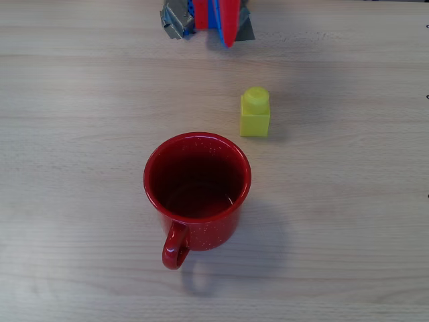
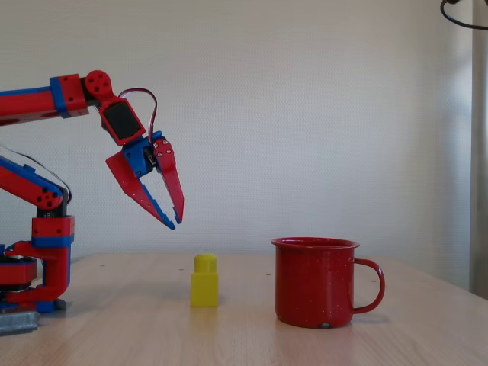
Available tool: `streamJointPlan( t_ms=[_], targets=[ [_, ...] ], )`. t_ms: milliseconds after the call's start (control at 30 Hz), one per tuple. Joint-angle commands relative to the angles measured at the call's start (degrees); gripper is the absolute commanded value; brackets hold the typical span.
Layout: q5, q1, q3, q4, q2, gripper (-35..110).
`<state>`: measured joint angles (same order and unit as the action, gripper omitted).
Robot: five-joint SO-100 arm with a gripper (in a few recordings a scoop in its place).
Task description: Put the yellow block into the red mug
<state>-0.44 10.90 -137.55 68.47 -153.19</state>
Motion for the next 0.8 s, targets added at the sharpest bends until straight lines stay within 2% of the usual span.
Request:
streamJointPlan(
  t_ms=[0,267,500,767],
  targets=[
    [3.69,2.72,6.68,2.2,2.11,0],
    [19.42,9.76,17.93,8.61,16.96,0],
    [25.22,10.9,20.74,9.84,23.55,27],
    [24.7,11.78,21.09,9.14,31.64,40]
  ],
)
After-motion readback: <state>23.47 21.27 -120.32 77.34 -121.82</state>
